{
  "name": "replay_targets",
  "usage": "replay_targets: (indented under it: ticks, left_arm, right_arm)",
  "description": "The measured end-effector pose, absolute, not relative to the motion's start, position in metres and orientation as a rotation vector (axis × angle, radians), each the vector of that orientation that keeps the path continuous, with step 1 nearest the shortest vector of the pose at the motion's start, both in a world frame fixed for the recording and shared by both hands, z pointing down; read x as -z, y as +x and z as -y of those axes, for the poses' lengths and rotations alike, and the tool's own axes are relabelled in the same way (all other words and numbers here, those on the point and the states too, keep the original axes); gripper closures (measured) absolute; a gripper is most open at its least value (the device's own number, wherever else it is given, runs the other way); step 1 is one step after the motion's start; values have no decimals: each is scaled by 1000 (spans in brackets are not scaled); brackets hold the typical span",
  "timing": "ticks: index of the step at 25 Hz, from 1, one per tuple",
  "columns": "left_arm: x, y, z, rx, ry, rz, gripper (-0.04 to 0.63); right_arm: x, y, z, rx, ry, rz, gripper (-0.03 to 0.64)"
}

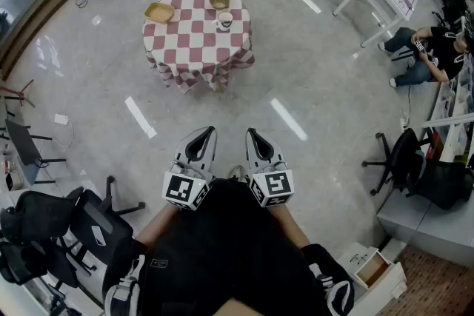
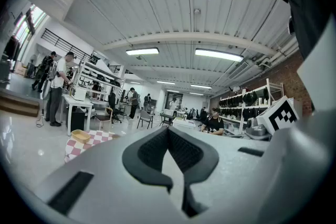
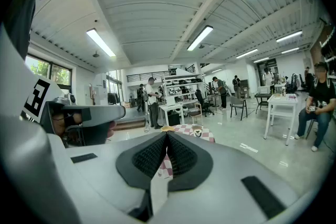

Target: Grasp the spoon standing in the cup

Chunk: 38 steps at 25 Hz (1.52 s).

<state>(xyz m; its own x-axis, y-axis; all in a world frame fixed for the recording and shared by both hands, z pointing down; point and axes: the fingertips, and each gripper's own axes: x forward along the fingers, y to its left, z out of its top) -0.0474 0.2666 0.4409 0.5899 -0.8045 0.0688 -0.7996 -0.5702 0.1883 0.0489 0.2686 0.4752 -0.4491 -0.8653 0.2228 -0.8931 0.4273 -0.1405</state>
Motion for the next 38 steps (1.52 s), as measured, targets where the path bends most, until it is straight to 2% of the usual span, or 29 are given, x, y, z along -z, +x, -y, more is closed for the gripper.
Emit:
replay_targets:
  ticks: [29, 38]
  left_arm:
    - [-452, 17, -284, 6, 2542, 1454, 587]
    - [-474, 24, -234, 1, 2492, 1465, 587]
  right_arm:
    - [-483, 126, -284, -375, 1513, 2630, 591]
    - [-501, 136, -237, -409, 1497, 2607, 591]
